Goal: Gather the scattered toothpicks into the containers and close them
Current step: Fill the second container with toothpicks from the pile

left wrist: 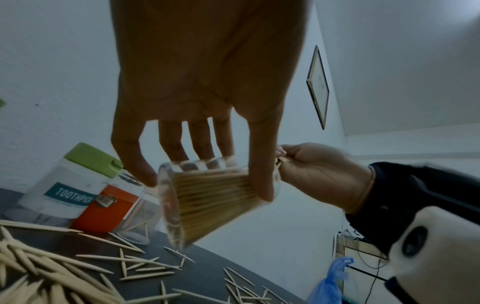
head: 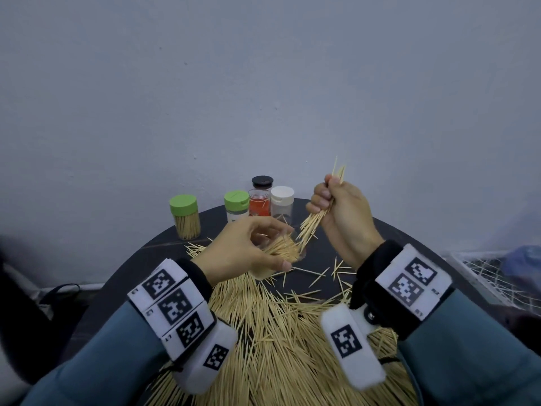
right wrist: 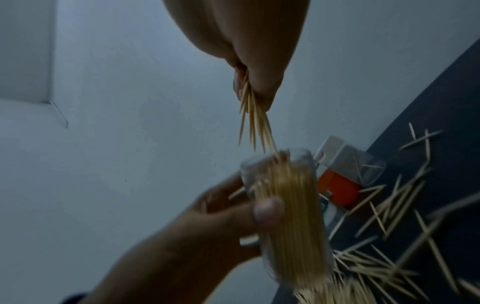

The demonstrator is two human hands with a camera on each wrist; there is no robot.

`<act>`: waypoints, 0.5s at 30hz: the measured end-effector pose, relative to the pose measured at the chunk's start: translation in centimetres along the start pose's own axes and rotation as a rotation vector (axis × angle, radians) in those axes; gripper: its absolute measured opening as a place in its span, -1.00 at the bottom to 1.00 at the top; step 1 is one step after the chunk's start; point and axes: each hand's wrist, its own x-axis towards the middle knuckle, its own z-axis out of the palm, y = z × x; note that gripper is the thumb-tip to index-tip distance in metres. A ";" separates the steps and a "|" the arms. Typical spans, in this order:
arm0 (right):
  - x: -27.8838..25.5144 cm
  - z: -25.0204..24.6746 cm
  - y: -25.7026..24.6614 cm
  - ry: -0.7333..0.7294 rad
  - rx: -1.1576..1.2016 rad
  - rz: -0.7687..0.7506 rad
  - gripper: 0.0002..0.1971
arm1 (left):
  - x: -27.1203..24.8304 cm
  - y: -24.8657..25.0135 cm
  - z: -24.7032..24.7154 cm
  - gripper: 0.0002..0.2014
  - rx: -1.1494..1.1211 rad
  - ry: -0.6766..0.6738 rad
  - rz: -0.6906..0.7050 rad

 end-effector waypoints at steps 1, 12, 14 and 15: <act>-0.3 0.1 0.5 0.002 -0.006 0.002 -0.73 | 0.0 0.1 0.1 -0.46 -0.009 -0.014 0.006; -2.0 0.5 1.9 -0.156 -0.351 -0.026 -0.80 | 0.1 0.3 0.3 -0.54 -0.253 -0.043 0.027; -2.2 0.4 1.9 -0.197 -0.366 -0.029 -0.81 | 0.2 0.4 0.3 -0.60 -0.317 -0.015 0.026; -2.3 0.4 2.1 -0.224 -0.378 -0.023 -0.82 | 0.2 0.4 0.3 -0.65 -0.326 0.003 0.028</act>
